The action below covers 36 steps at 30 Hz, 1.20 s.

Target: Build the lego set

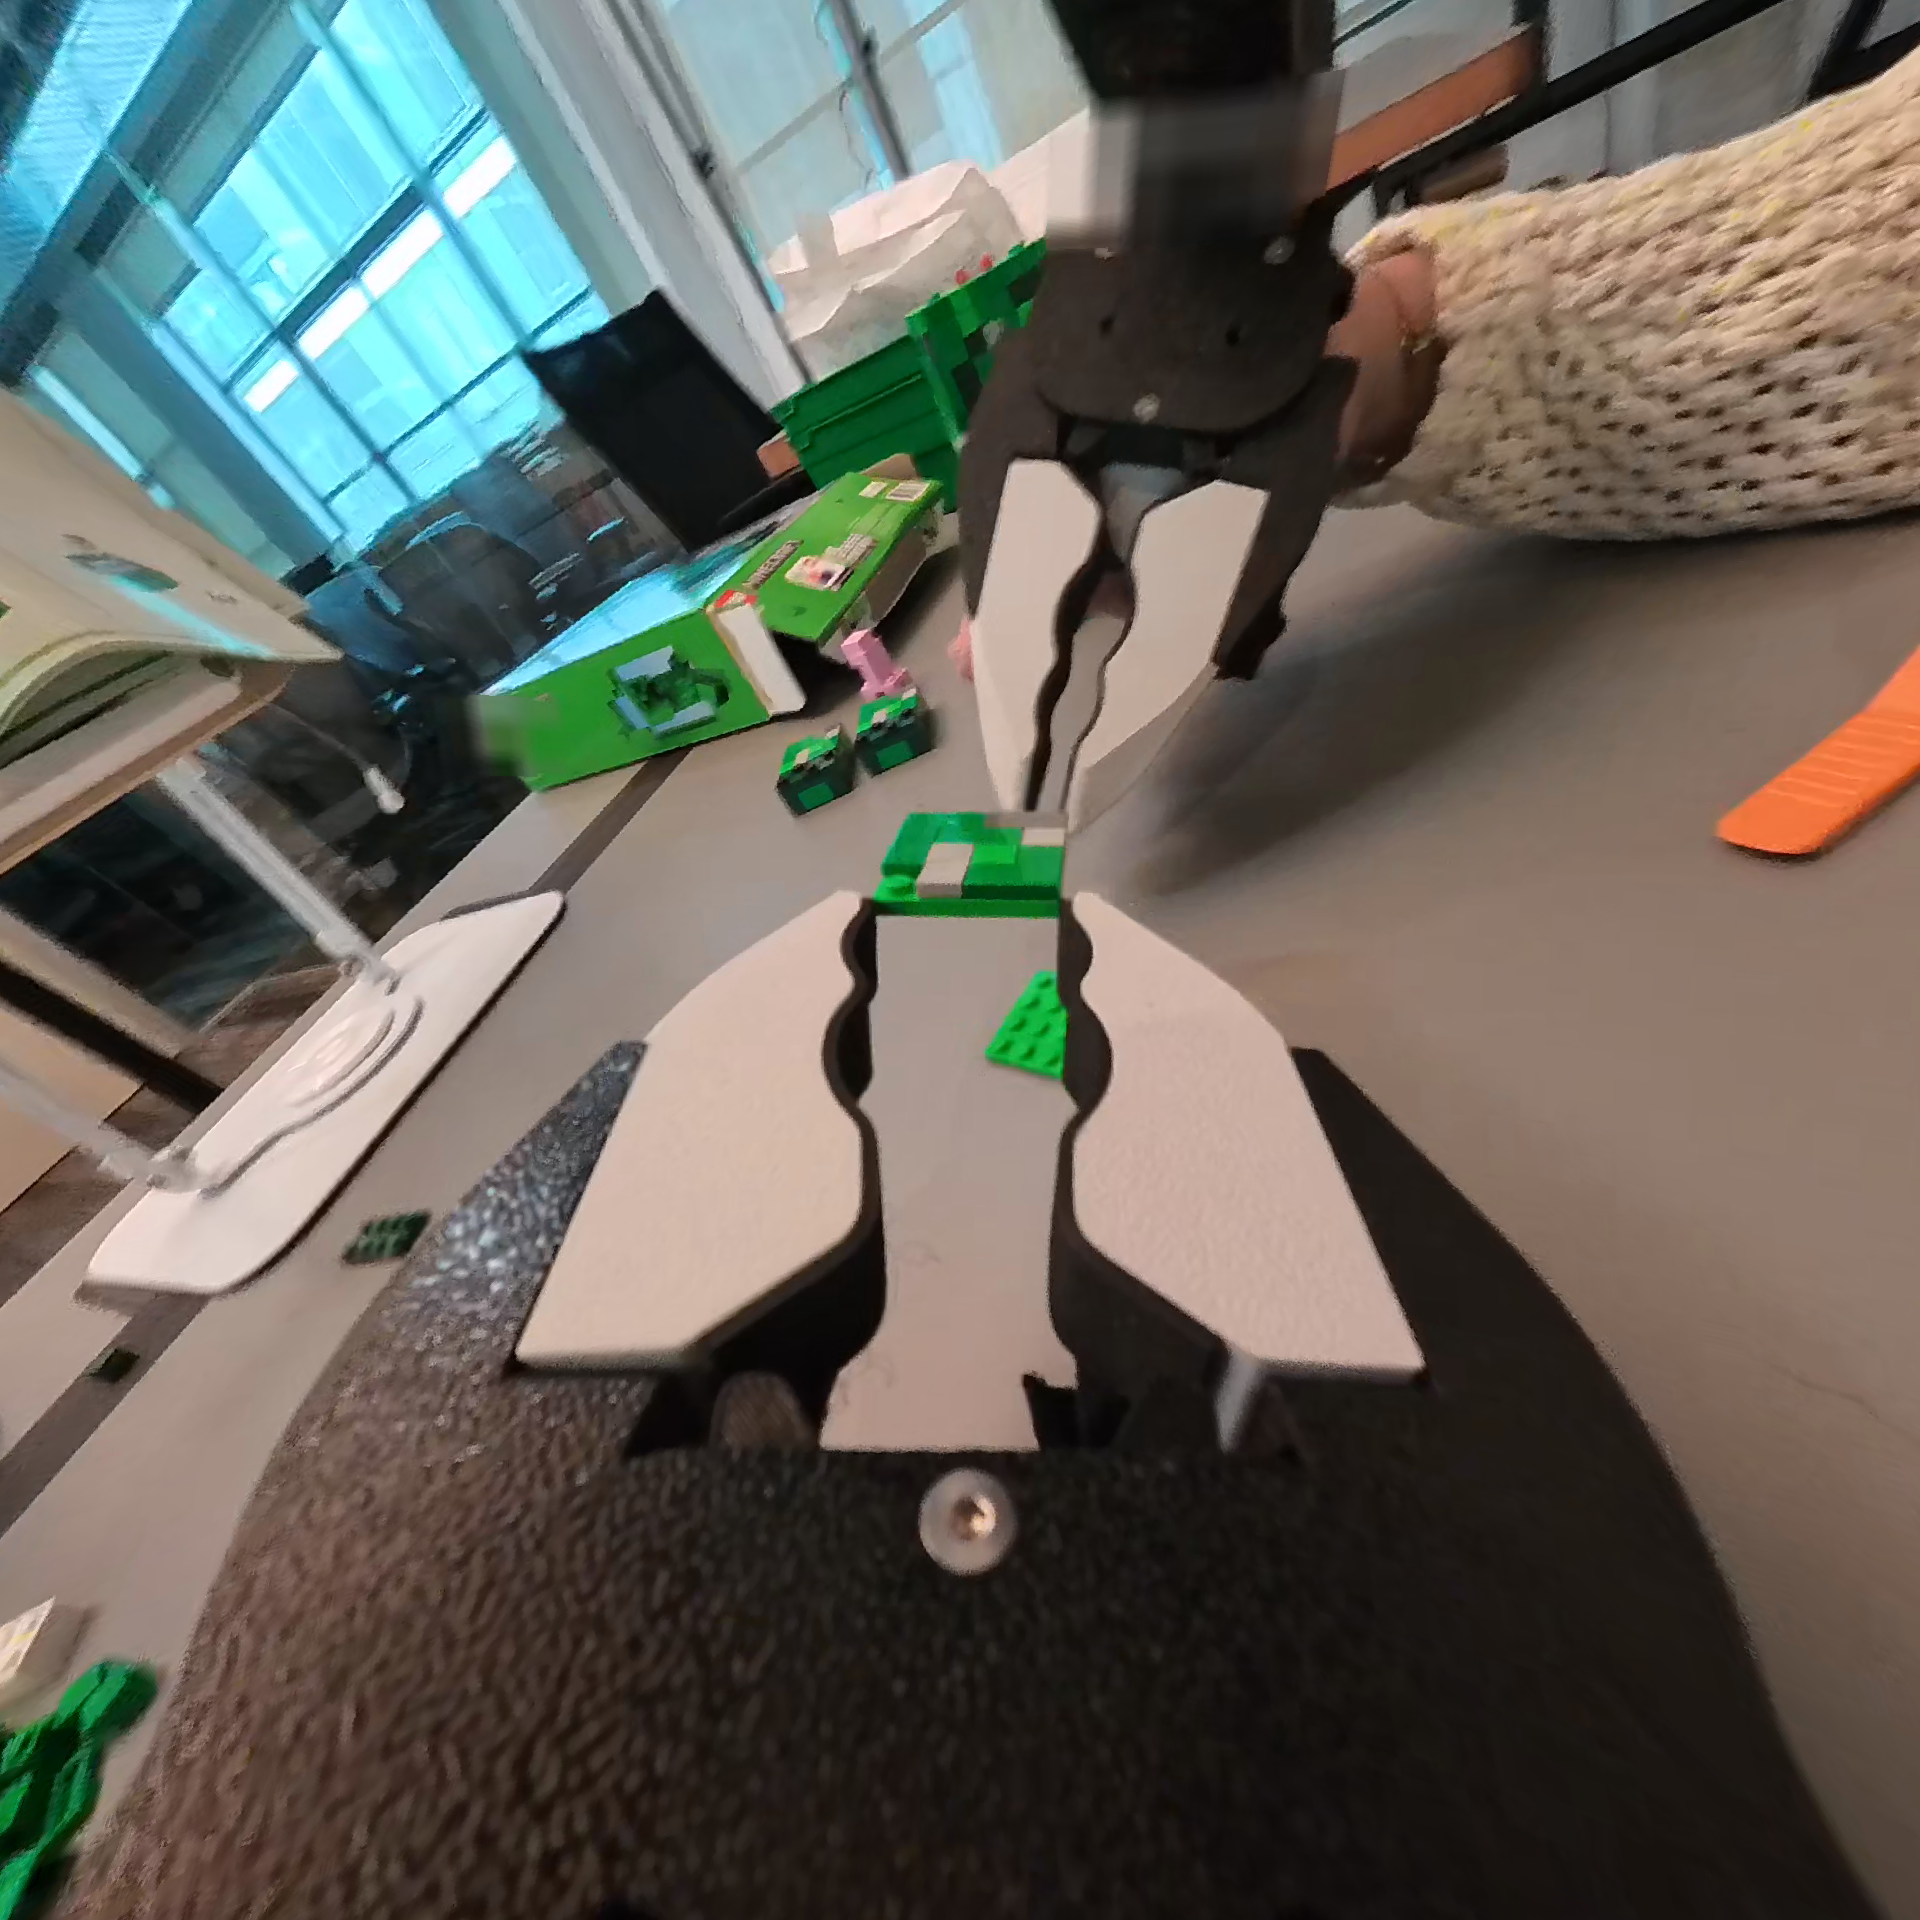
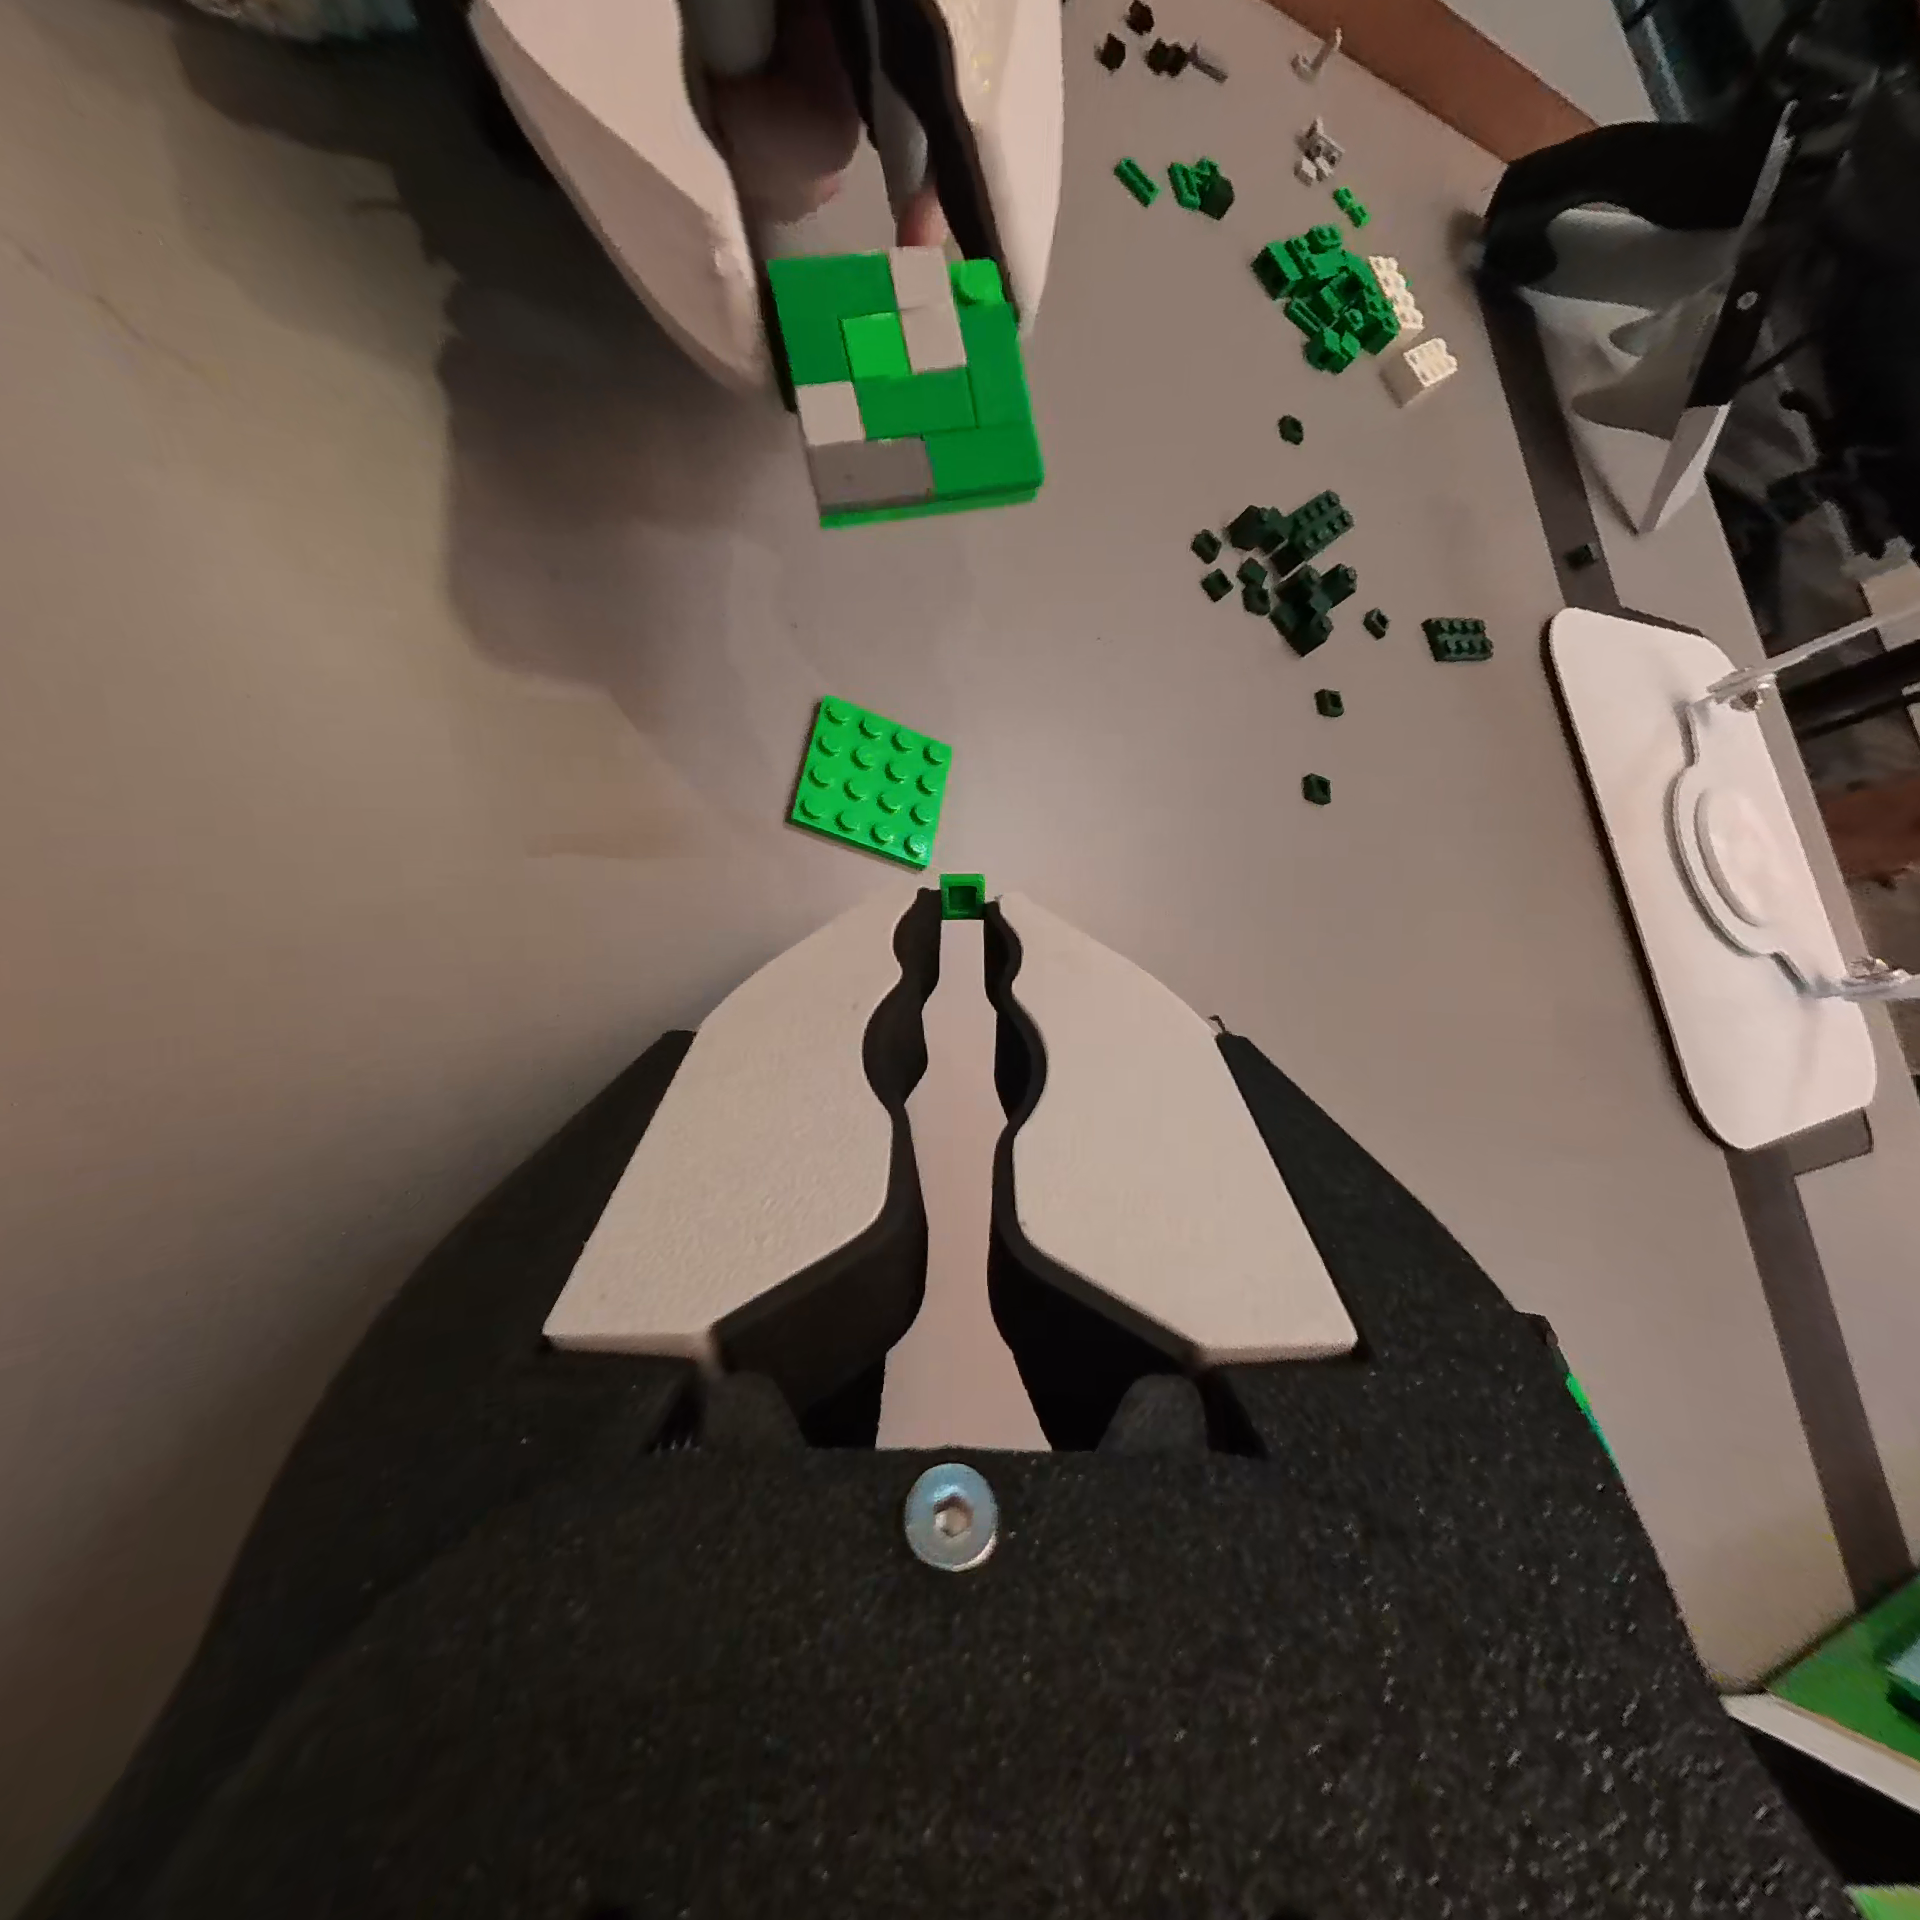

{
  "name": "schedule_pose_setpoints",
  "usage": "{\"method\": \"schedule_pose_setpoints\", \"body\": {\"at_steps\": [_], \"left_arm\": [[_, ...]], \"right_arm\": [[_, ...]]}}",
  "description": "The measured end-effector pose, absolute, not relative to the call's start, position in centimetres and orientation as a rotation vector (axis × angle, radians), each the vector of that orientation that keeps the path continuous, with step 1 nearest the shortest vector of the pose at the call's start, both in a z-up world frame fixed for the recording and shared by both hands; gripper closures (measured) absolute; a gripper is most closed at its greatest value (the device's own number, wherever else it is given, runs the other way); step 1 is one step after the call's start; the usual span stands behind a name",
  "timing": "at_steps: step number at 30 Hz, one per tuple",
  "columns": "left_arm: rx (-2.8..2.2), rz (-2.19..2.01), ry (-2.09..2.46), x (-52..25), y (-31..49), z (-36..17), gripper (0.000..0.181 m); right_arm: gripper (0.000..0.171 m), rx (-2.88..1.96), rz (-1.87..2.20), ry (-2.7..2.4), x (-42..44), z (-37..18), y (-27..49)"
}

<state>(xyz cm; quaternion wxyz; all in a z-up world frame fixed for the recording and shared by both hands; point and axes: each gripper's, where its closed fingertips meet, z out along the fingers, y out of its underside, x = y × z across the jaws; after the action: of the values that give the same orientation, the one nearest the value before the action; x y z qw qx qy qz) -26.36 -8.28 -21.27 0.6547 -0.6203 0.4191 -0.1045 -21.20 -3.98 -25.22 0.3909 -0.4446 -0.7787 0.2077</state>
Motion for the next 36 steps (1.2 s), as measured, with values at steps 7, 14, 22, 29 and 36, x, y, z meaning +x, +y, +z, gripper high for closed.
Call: {"method": "schedule_pose_setpoints", "body": {"at_steps": [7,14,22,29,36], "left_arm": [[-1.616,-0.134,0.769,-29.7,-5.8,-22.2,0.148],[-1.884,-0.137,0.725,-31.5,-5.2,-25.0,0.148],[-2.168,-0.133,0.711,-31.9,-5.7,-27.4,0.148],[-2.251,-0.164,0.673,-31.7,-6.5,-28.5,0.147],[-2.14,0.03,0.717,-32.2,-6.8,-26.8,0.116]], "right_arm": [[0.164,-1.131,0.653,-1.895,-22.5,-24.3,-4.6],[0.164,-1.127,0.734,-1.768,-23.6,-23.1,-4.5],[0.164,-1.135,0.831,-1.672,-23.6,-22.1,-4.3],[0.164,-1.121,0.893,-1.582,-23.6,-20.4,-4.2],[0.164,-1.105,0.921,-1.58,-23.5,-19.8,-4.7]]}}
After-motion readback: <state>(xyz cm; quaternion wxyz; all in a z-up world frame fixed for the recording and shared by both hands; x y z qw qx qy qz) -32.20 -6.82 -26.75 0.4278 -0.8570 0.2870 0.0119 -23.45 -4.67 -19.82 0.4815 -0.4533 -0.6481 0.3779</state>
